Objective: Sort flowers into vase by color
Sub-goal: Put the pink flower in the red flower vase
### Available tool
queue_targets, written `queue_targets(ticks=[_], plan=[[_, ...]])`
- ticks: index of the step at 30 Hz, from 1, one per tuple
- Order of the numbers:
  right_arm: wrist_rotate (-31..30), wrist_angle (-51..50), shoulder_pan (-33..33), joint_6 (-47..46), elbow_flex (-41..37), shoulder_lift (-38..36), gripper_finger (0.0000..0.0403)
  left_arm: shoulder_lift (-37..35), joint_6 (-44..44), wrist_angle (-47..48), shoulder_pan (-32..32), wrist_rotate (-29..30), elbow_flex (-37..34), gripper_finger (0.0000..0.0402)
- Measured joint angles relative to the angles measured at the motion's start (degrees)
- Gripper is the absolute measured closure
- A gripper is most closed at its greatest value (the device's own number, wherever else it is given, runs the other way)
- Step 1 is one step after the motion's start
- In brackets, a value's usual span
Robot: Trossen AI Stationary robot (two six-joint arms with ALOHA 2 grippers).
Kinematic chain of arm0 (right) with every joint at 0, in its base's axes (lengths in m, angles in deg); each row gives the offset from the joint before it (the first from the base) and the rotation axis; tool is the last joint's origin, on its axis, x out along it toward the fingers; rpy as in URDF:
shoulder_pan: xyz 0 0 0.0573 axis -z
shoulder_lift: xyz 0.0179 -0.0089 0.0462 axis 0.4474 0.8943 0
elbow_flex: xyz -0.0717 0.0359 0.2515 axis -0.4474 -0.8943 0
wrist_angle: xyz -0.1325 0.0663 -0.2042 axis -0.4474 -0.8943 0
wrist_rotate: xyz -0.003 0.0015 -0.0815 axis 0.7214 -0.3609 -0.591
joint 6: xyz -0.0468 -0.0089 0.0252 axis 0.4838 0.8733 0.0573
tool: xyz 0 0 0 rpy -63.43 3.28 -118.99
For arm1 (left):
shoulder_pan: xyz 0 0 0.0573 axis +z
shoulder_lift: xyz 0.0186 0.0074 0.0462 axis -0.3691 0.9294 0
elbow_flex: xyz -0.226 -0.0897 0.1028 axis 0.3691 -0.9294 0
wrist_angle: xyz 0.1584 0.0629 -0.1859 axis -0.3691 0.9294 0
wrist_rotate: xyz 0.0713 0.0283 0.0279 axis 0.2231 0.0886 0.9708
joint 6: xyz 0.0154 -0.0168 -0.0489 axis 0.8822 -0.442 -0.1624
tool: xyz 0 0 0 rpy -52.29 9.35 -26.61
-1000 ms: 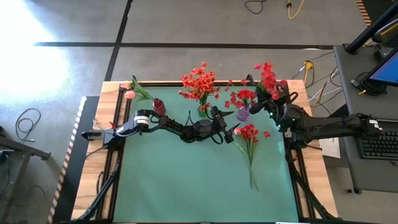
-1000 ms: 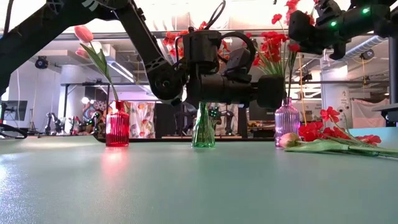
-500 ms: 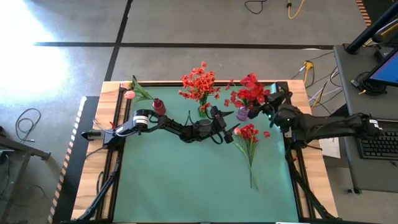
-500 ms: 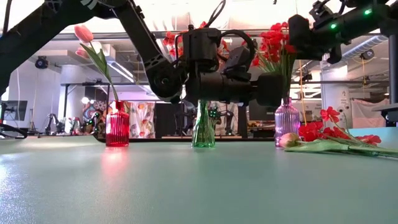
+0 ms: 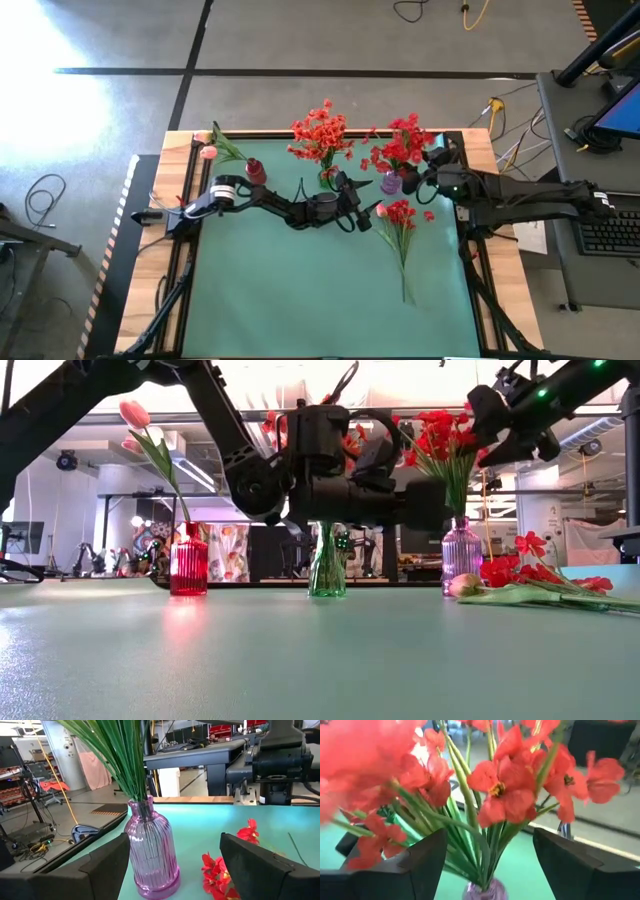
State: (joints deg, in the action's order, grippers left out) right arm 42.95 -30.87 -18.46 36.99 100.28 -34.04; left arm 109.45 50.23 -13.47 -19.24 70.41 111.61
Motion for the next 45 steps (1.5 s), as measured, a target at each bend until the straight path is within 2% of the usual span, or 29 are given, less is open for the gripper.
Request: queue_targets(ticks=[9, 22, 30, 36, 45], plan=[[6.1, -9.8, 0.0, -8.4, 2.9, 0.0, 0.0110, -2.4, -0.3, 0.4, -0.8, 0.0, -2.6, 0.0109], [16.5, -25.5, -0.1, -21.0, 7.1, 0.1, 0.0109, -9.1, -1.8, 0.4, -3.2, -1.6, -12.4, 0.0109], [30.1, -29.6, -0.8, -28.9, 8.2, 0.6, 0.0110, -12.7, -1.8, 0.5, -5.8, -1.6, -17.5, 0.0109], [36.1, -29.5, -4.9, -33.7, 8.1, 4.6, 0.0114, -14.1, -1.7, 0.5, -8.1, -1.6, -19.5, 0.0109], [38.5, -28.4, -15.8, -41.5, 9.0, 15.0, 0.0115, -15.4, -1.7, 0.5, -11.6, -1.6, -22.5, 0.0109]])
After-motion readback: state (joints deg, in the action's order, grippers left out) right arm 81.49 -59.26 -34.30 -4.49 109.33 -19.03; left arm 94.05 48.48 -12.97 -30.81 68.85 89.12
